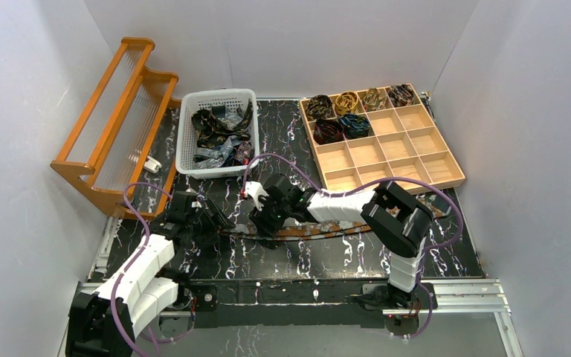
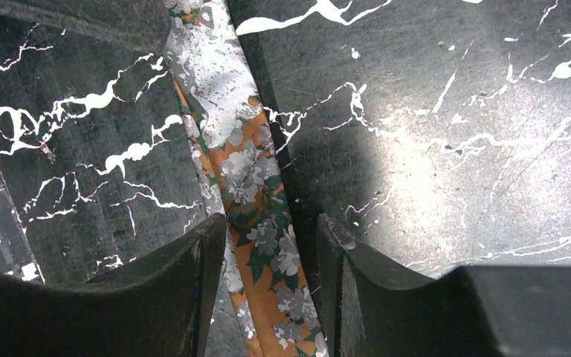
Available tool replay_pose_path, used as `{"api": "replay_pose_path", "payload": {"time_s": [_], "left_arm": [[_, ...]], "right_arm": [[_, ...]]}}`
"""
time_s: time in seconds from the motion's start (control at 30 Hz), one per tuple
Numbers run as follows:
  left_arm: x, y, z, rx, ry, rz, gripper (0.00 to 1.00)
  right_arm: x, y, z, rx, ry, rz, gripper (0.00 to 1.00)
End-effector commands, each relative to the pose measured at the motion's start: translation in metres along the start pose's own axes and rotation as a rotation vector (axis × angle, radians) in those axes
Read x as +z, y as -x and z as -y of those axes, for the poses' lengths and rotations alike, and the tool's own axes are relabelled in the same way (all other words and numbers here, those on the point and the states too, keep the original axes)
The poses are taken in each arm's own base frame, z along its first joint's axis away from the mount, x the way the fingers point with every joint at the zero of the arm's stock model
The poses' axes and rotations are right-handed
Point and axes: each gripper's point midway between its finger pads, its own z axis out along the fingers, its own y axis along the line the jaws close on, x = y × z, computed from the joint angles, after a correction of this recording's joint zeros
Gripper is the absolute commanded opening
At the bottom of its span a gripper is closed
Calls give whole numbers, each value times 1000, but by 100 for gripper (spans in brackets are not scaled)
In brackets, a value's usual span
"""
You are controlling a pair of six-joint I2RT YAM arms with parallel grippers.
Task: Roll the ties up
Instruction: Flatten out the tie at the center of the board.
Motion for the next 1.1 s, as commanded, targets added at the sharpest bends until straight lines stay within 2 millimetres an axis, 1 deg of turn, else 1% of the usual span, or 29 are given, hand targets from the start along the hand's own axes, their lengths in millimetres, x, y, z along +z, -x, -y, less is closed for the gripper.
{"api": "replay_pose_path", "payload": {"time_s": [0.0, 0.03, 0.13, 0.2, 0.27, 0.33, 0.37, 0.4, 0.43, 0.47, 0.5, 0.57, 0.67, 0.73, 0.77, 0.83, 0.9, 0.97, 1.07], "left_arm": [[3, 3, -7, 14, 19, 25, 67], [4, 5, -9, 22, 28, 34, 64], [6, 14, -11, 65, 37, 81, 60], [7, 19, -13, 84, 44, 106, 59], [6, 23, -14, 92, 53, 127, 57], [5, 26, -15, 93, 56, 152, 55], [4, 28, -15, 93, 55, 163, 54], [3, 29, -15, 94, 55, 174, 53], [3, 30, -15, 95, 53, 180, 52], [3, 30, -15, 95, 51, 181, 52], [3, 29, -15, 93, 51, 178, 51], [3, 28, -15, 93, 48, 172, 51], [4, 28, -14, 92, 41, 168, 50], [4, 27, -13, 90, 37, 166, 50], [3, 27, -12, 90, 36, 167, 50], [3, 27, -12, 87, 35, 163, 52], [2, 26, -11, 86, 30, 161, 53], [3, 26, -11, 81, 29, 164, 54], [2, 27, -11, 80, 27, 168, 55]], "right_arm": [[-9, -42, -1, 69, 3, -140, 57], [-10, -38, -1, 65, 4, -131, 57], [-14, -25, -3, 65, 11, -109, 58], [-21, -9, -3, 91, -1, -68, 61], [-40, 16, 2, 149, -27, 11, 69], [-61, 33, 19, 258, -123, 77, 76], [-73, 37, 26, 312, -180, 104, 79], [-84, 32, 35, 367, -252, 119, 84], [-99, 27, 48, 444, -362, 143, 89], [-114, 15, 61, 529, -478, 154, 92], [-131, 0, 71, 631, -580, 159, 93], [-165, -44, 86, 838, -780, 146, 98], [-206, -106, 97, 1080, -919, 136, 94], [-233, -136, 107, 1202, -986, 165, 89], [-246, -144, 113, 1238, -1002, 196, 87], [-273, -151, 121, 1312, -1022, 270, 86], [-290, -162, 131, 1369, -1037, 312, 85], [-297, -177, 142, 1432, -1024, 322, 84], [-303, -190, 158, 1489, -1033, 311, 84]]}}
